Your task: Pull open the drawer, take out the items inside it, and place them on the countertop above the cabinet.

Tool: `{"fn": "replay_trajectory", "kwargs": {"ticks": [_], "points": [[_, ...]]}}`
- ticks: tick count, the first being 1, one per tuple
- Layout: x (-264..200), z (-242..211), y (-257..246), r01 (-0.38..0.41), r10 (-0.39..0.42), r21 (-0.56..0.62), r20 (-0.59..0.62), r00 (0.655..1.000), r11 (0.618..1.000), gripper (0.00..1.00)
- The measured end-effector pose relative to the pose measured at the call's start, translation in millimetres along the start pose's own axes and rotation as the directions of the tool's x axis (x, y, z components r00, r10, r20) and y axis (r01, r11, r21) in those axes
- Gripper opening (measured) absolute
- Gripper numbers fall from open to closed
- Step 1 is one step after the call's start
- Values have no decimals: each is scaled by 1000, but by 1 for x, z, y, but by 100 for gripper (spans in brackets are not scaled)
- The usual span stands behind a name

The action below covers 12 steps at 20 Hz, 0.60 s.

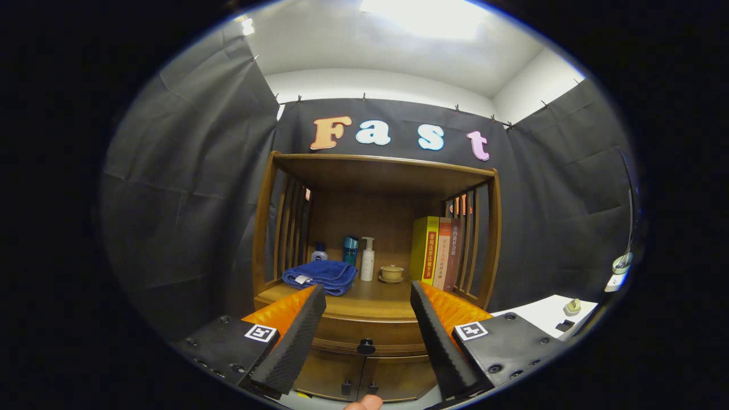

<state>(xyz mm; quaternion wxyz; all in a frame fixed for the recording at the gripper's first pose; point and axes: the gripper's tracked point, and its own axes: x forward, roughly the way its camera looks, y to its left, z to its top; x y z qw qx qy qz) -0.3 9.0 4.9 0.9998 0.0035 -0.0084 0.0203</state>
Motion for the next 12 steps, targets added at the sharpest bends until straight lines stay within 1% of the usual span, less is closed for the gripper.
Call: {"fn": "replay_trajectory", "kwargs": {"ticks": [3, 7, 10, 12], "points": [[13, -21, -4, -10, 10, 16, -14, 1000, 1000, 98], [31, -59, -21, 8, -8, 20, -32, 999, 1000, 98], [45, -84, -32, 20, -19, 71, -22, 1000, 997, 98], [54, -107, -45, 45, -42, 116, -28, 999, 992, 98]]}}
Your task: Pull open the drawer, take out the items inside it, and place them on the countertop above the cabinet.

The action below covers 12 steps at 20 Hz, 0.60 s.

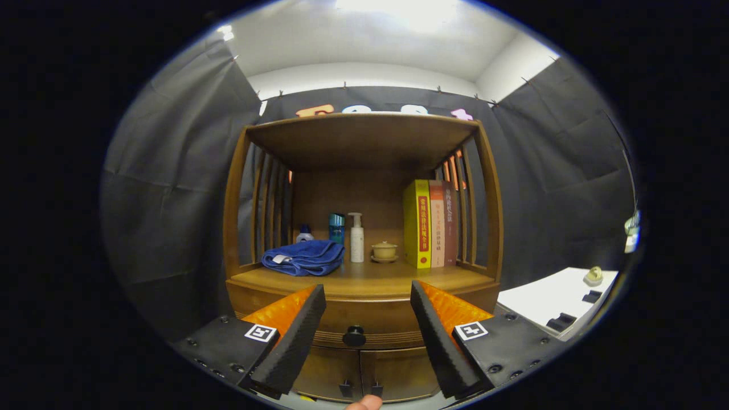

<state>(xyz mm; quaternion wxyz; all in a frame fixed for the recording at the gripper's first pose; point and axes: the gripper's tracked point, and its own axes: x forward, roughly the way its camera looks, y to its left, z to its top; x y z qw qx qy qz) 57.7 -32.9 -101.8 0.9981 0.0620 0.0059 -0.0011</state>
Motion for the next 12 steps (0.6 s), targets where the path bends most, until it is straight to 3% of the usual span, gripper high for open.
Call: {"fn": "replay_trajectory", "kwargs": {"ticks": [6, 12], "points": [[26, -81, -18, 21, -17, 78, -52, 998, 997, 98], [65, -119, 5, -56, 64, 80, -98, 993, 995, 99]]}}
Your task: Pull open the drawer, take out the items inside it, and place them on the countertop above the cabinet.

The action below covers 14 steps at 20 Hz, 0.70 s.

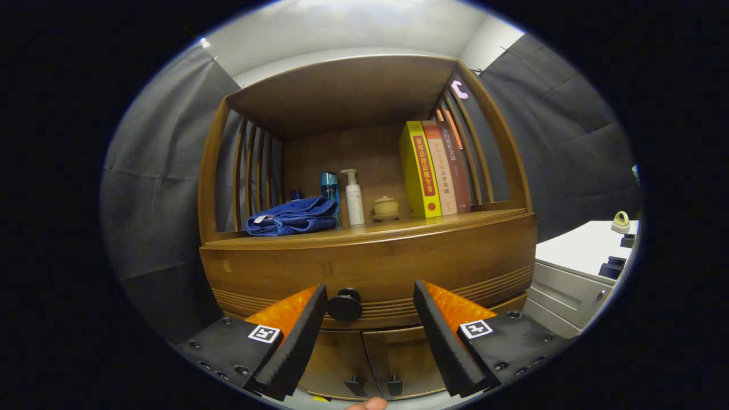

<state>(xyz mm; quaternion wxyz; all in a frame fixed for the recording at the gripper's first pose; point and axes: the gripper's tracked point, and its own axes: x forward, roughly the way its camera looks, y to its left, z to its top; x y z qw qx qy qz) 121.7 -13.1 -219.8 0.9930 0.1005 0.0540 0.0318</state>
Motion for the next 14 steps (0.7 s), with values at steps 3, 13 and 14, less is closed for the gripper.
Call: {"fn": "replay_trajectory", "kwargs": {"ticks": [3, 13, 14], "points": [[18, -12, 5, -6, 6, 1, -25, 1000, 1000, 99], [51, -30, 14, 33, -34, -24, -66, 997, 999, 79], [50, -30, 15, 39, -39, 10, -68, 997, 999, 74]]}}
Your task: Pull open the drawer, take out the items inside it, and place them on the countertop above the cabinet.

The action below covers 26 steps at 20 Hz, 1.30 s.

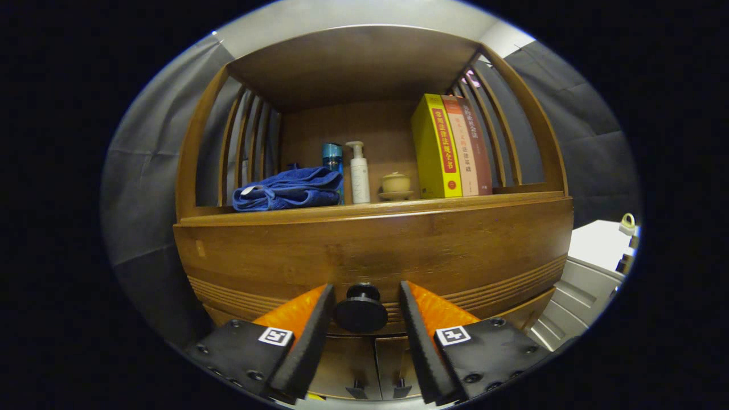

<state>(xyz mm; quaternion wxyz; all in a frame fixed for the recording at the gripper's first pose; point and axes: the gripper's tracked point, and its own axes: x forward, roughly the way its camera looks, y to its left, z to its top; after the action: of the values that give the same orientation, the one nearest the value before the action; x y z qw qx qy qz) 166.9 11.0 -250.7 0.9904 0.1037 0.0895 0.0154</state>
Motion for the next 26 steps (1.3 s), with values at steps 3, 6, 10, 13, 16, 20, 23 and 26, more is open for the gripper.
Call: {"fn": "replay_trajectory", "kwargs": {"ticks": [3, 6, 10, 13, 16, 20, 23, 26], "points": [[2, -1, 5, 2, -2, -18, -2, 1000, 1000, 60], [0, -3, 6, -2, 1, -47, -24, 1000, 999, 47], [-3, -5, 6, -18, 15, -37, -63, 998, 999, 38], [-13, -6, 7, -17, 14, -36, -82, 997, 999, 38], [-31, -8, 8, -6, 3, -26, -101, 995, 1000, 38], [-65, -10, 9, 12, -15, -25, -120, 993, 1000, 38], [-90, -12, 8, 30, -33, -24, -148, 988, 999, 38], [-112, -14, 10, 44, -51, -43, -183, 982, 998, 37]]}}
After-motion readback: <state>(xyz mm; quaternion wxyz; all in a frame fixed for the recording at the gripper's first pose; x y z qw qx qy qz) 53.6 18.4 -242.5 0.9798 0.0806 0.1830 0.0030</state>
